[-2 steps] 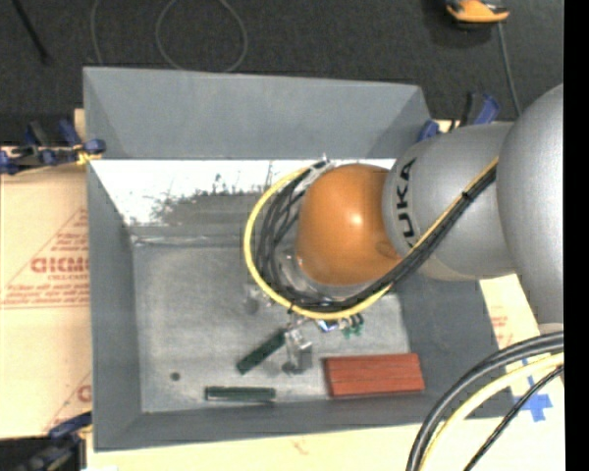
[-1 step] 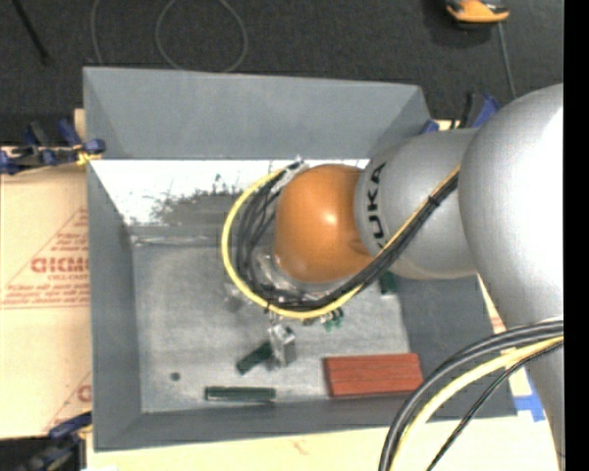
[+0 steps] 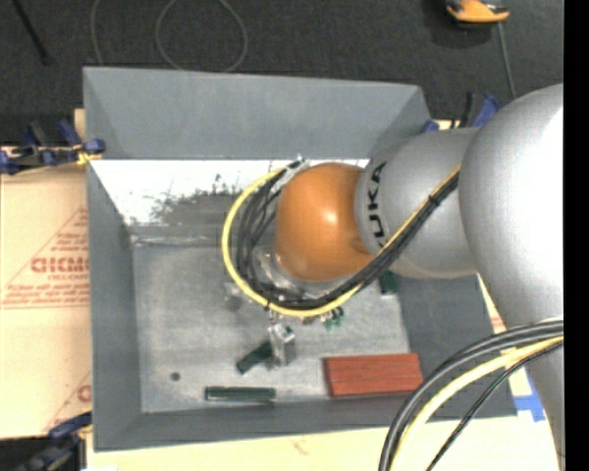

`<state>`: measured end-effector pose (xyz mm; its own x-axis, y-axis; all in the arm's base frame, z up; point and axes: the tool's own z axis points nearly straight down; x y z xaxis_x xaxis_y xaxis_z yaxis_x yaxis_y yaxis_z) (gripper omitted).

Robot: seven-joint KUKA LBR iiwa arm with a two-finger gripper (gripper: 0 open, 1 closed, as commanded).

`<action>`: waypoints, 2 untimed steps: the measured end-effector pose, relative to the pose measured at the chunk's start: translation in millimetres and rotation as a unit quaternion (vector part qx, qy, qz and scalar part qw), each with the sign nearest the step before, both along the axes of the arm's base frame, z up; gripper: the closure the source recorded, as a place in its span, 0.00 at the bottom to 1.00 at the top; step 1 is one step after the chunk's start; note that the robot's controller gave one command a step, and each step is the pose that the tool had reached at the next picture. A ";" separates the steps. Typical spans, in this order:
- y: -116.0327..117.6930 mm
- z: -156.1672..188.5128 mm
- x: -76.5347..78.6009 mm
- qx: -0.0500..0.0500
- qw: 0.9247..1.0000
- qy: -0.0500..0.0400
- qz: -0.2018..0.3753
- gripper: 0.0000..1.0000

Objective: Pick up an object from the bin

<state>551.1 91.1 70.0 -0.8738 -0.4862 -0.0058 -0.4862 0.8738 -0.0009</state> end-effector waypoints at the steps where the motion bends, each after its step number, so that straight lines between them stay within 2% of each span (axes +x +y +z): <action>1: 0.2 0.8 0.7 0.000 1.000 -0.001 -0.001 1.00; 2: -0.1 11.3 2.1 0.000 1.000 0.000 -0.004 1.00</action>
Offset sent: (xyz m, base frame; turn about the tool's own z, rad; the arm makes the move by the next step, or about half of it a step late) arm 0.0000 0.0000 0.0000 0.0000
